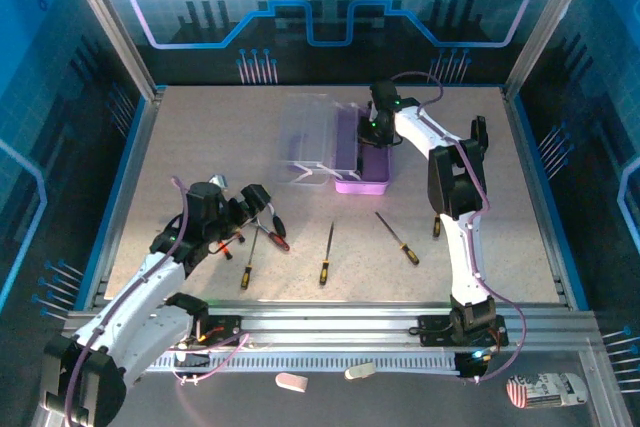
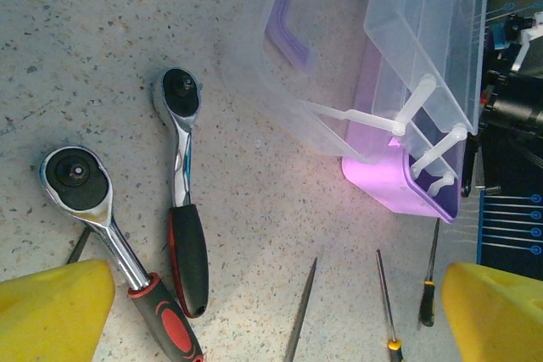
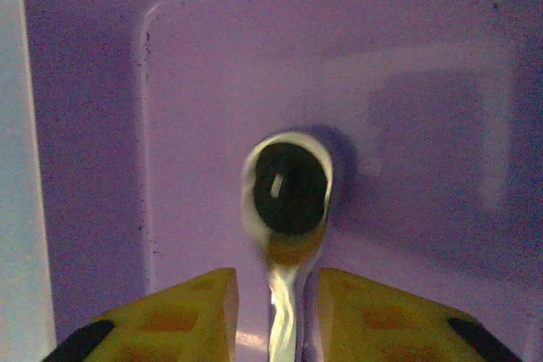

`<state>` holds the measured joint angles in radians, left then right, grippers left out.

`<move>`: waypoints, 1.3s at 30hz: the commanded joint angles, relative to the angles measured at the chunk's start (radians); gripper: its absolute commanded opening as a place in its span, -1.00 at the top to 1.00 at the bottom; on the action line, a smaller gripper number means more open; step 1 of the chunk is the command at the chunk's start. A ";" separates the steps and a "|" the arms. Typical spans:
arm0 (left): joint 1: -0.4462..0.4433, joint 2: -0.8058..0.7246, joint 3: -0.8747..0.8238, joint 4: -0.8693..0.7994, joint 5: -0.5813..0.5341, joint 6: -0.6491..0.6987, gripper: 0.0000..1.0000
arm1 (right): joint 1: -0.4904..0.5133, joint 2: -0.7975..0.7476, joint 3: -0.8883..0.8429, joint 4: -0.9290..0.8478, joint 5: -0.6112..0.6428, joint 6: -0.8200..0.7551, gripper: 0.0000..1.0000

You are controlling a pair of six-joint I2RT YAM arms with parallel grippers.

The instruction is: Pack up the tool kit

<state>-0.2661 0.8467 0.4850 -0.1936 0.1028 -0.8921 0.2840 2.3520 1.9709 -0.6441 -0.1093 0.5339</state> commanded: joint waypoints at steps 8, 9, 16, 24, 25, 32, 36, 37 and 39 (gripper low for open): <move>0.008 0.056 0.052 0.006 0.061 0.029 -0.95 | -0.013 -0.111 -0.023 0.002 -0.019 -0.030 0.41; 0.009 0.068 0.057 -0.001 0.060 0.034 -0.94 | -0.015 -0.123 -0.032 0.003 -0.009 -0.034 0.43; 0.007 0.136 0.092 -0.006 0.145 -0.012 -0.83 | -0.031 -0.262 -0.214 0.150 -0.004 -0.029 0.48; -0.015 0.173 0.147 -0.187 0.007 0.004 -0.62 | -0.017 -0.535 -0.523 0.313 0.011 -0.014 0.50; -0.020 0.176 0.147 -0.203 -0.012 0.003 -0.60 | -0.012 -0.567 -0.561 0.331 0.010 -0.015 0.50; -0.060 0.245 0.119 -0.244 -0.083 0.017 -0.39 | 0.048 -0.760 -0.835 0.442 -0.010 -0.034 0.46; -0.066 0.343 0.163 -0.213 -0.078 0.078 -0.34 | 0.057 -0.811 -0.931 0.473 -0.027 -0.056 0.45; -0.070 0.379 0.195 -0.220 -0.082 0.100 -0.30 | 0.057 -0.818 -0.946 0.475 -0.030 -0.060 0.44; -0.088 0.469 0.298 -0.262 -0.114 0.166 -0.21 | 0.057 -0.822 -0.964 0.474 -0.033 -0.074 0.45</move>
<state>-0.3325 1.2373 0.6655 -0.4244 0.0338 -0.8295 0.3344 1.5631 1.0325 -0.2146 -0.1249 0.4923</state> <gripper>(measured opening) 0.616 0.277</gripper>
